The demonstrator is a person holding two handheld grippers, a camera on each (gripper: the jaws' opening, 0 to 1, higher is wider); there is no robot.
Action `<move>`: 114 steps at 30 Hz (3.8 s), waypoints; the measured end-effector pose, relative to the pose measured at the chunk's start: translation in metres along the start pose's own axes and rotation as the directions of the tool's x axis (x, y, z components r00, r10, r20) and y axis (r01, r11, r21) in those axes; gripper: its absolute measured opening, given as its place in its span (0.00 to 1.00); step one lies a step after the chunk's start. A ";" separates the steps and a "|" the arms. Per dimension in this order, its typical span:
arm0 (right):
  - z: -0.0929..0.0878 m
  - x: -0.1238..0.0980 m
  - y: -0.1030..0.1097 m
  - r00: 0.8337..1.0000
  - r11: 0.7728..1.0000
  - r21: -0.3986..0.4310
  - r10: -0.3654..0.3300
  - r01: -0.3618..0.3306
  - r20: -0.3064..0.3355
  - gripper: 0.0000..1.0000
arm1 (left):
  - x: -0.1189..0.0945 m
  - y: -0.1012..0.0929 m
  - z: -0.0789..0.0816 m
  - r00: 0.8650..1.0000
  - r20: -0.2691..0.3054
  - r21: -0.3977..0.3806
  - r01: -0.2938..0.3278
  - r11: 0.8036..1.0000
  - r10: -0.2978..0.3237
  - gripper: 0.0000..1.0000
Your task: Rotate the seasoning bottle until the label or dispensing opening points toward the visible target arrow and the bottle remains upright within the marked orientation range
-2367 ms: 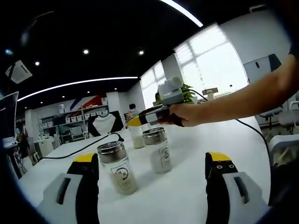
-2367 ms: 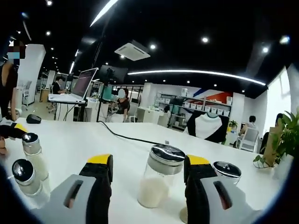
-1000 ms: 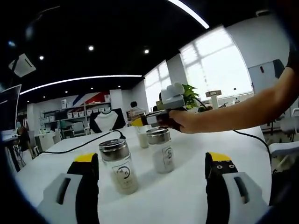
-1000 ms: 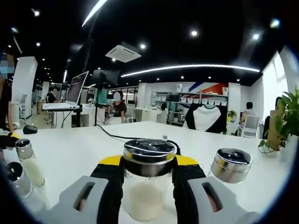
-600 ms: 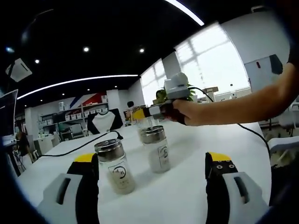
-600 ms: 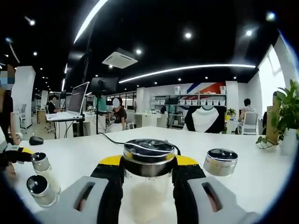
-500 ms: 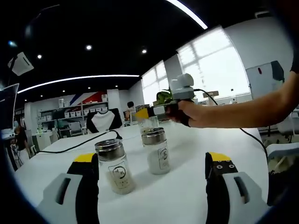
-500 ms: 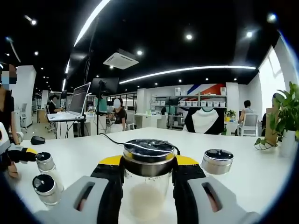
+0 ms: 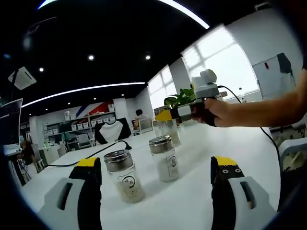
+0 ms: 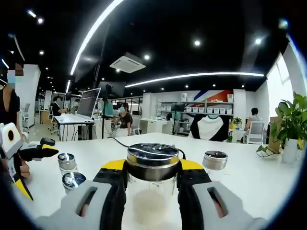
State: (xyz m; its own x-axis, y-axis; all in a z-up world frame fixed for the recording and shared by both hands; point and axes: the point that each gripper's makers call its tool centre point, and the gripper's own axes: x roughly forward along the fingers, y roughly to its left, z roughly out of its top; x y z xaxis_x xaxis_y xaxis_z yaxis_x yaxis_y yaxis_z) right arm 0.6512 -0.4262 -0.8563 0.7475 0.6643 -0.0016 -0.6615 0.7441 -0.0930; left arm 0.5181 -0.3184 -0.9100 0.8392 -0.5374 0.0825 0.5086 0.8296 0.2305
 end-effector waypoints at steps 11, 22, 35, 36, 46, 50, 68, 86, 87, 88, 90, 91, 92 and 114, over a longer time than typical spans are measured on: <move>0.002 -0.033 0.016 1.000 0.999 0.034 -0.004 0.003 0.025 0.38 | 0.001 -0.014 0.013 0.996 0.071 -0.062 0.060 0.996 -0.056 1.00; 0.010 -0.072 0.041 0.996 0.998 0.063 0.025 -0.031 0.090 0.38 | 0.003 -0.024 0.022 0.986 0.125 -0.200 0.131 0.971 -0.107 0.97; 0.001 -0.083 0.070 0.987 0.989 0.066 0.126 -0.132 0.098 0.38 | 0.012 -0.062 0.006 0.962 0.035 -0.161 0.273 0.948 -0.271 0.79; 0.001 -0.083 0.072 0.986 0.988 0.070 0.131 -0.138 0.101 0.38 | 0.013 -0.065 0.006 0.957 0.035 -0.162 0.290 0.943 -0.288 0.80; 0.004 -0.091 0.117 0.956 0.959 0.068 0.263 -0.274 0.130 0.38 | 0.017 -0.086 0.008 0.928 0.040 -0.206 0.370 0.906 -0.370 0.61; 0.008 -0.093 0.134 0.938 0.944 0.040 0.321 -0.328 0.128 0.38 | 0.024 -0.100 0.016 0.907 0.080 -0.277 0.419 0.865 -0.413 0.55; 0.007 -0.101 0.161 0.887 0.889 0.073 0.439 -0.452 0.140 0.38 | 0.019 -0.099 0.003 0.936 -0.030 -0.194 0.338 0.921 -0.350 0.45; -0.005 -0.070 0.157 0.979 0.985 0.079 0.143 -0.155 0.147 0.45 | 0.017 -0.070 -0.008 0.988 -0.129 -0.025 0.078 0.997 -0.080 0.44; -0.005 -0.070 0.156 0.979 0.985 0.084 0.136 -0.150 0.150 0.45 | 0.016 -0.070 -0.008 0.988 -0.129 -0.029 0.080 0.996 -0.083 0.44; -0.005 -0.070 0.155 0.979 0.985 0.089 0.134 -0.149 0.152 0.45 | 0.016 -0.071 -0.007 0.988 -0.127 -0.028 0.080 0.996 -0.083 0.44; -0.003 -0.071 0.156 0.979 0.983 0.096 0.144 -0.159 0.146 0.44 | 0.016 -0.071 -0.007 0.989 -0.121 -0.027 0.080 0.996 -0.083 0.44; -0.003 -0.071 0.156 0.980 0.983 0.086 0.149 -0.162 0.135 0.43 | 0.016 -0.071 -0.006 0.989 -0.120 -0.029 0.083 0.996 -0.086 0.44; 0.000 -0.074 0.156 0.976 0.980 0.086 0.170 -0.182 0.136 0.42 | 0.017 -0.073 -0.005 0.989 -0.107 -0.039 0.098 0.994 -0.102 0.45; 0.016 -0.118 0.181 0.810 0.825 -0.027 0.561 -0.565 0.173 0.41 | 0.007 -0.116 0.019 0.891 0.058 -0.219 0.452 0.865 -0.450 0.44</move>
State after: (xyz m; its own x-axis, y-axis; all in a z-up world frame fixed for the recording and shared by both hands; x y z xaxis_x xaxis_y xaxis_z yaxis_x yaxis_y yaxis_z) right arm 0.4427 -0.3689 -0.8569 0.2240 0.9673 0.1189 -0.9662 0.2363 -0.1025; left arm 0.4611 -0.4210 -0.9180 0.5074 -0.8613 0.0265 0.8610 0.5080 0.0241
